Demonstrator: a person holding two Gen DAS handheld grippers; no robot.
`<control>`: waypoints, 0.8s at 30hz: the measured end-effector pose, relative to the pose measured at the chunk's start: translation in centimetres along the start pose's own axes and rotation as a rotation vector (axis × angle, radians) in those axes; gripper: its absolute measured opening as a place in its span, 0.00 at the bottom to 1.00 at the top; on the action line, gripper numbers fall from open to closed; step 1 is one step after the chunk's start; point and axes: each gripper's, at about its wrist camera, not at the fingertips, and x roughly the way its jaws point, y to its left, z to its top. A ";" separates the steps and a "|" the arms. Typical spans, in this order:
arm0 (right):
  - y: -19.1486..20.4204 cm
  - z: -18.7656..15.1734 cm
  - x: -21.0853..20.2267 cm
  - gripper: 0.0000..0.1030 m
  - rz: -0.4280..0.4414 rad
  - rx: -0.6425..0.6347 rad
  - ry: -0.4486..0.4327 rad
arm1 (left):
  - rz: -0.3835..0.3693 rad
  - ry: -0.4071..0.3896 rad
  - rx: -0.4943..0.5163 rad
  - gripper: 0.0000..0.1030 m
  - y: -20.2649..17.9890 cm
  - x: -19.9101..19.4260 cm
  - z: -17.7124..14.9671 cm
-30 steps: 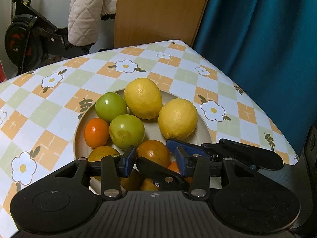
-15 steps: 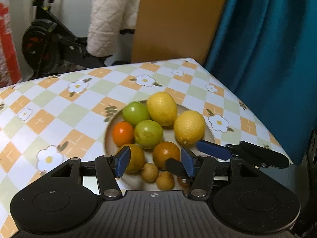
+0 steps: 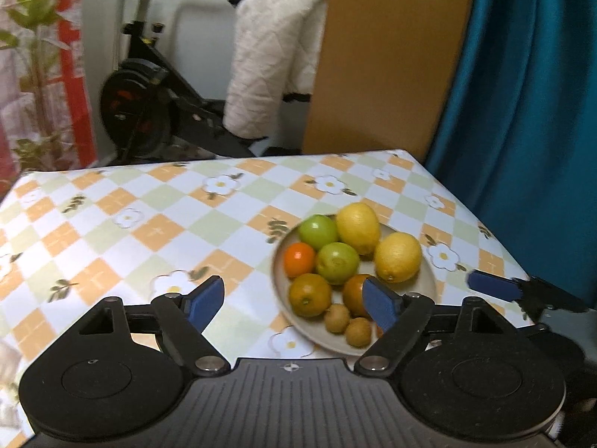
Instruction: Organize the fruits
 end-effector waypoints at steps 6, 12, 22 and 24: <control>0.6 0.3 -0.7 0.99 -0.045 0.002 0.092 | 0.085 -0.025 -0.006 0.90 0.9 -2.2 -0.6; 2.0 0.2 -1.5 0.99 -0.075 -0.022 0.143 | 0.116 0.009 -0.028 0.90 1.8 -3.2 -1.8; 4.4 0.8 -2.1 0.99 -0.085 -0.076 0.156 | 0.141 -0.002 -0.056 0.90 2.8 -4.9 -2.7; 4.7 0.8 -2.0 0.99 -0.084 -0.073 0.163 | 0.146 0.002 -0.061 0.90 2.9 -4.8 -2.8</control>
